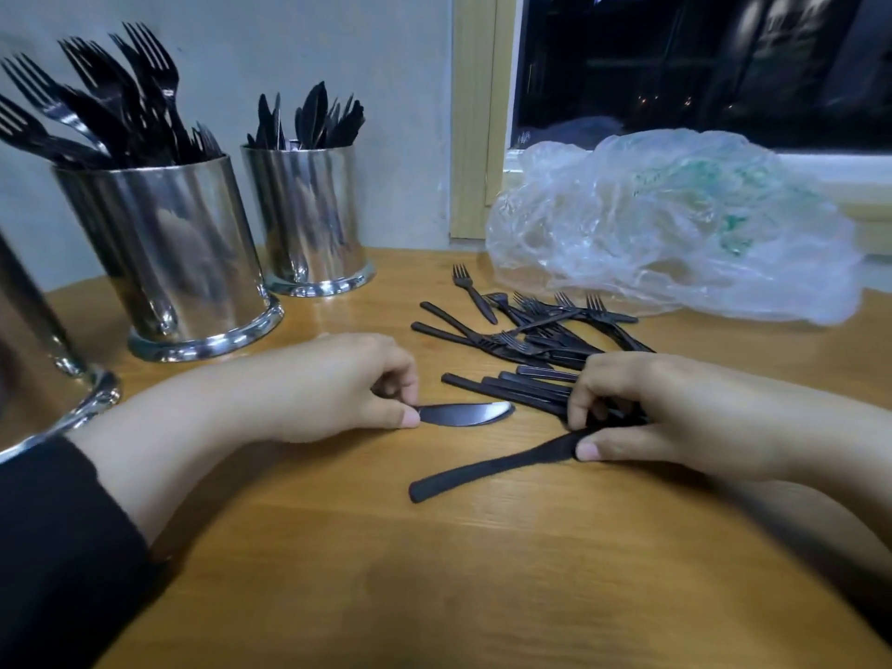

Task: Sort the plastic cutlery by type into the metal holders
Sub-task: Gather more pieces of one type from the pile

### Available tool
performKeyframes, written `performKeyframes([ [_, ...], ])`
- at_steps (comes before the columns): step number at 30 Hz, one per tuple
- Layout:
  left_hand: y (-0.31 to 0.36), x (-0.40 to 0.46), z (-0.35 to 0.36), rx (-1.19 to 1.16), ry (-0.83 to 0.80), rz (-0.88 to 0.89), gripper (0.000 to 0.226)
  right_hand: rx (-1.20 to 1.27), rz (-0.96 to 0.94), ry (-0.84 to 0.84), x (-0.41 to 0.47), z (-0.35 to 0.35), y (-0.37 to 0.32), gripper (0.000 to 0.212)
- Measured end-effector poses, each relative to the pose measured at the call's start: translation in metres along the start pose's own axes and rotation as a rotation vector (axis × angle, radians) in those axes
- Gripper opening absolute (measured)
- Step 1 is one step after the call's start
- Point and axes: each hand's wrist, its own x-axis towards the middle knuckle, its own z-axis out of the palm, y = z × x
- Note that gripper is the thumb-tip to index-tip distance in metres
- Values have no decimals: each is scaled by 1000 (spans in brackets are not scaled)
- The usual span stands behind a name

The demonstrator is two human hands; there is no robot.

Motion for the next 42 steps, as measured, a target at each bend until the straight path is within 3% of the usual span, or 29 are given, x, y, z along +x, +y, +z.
performKeyframes([
  [7,0,3,-5,31,-143,-31,16,42,67,-36,-3,-1,-8,20],
  [12,-8,-4,-1,-84,-39,-19,17,85,65,6,-5,-1,-12,26],
  [15,-12,-8,-6,-343,127,-1,14,166,49,62,-6,-1,-17,25],
  [17,-5,-7,-7,-546,264,29,10,220,22,131,-6,-2,-20,23],
  [21,31,8,-5,-642,378,67,9,261,-20,334,-4,-2,-21,21],
  [29,63,27,5,-831,108,118,19,257,-38,717,-2,-5,-14,13],
  [35,65,28,21,-924,217,37,27,334,46,922,3,-5,-12,18],
  [37,59,28,24,-1028,330,-7,25,243,130,889,0,-9,-6,19],
  [39,51,29,26,-1127,445,-9,22,164,181,667,-3,-10,-1,26],
  [42,46,29,29,-1088,512,-8,19,61,147,334,-4,-4,-3,29],
])
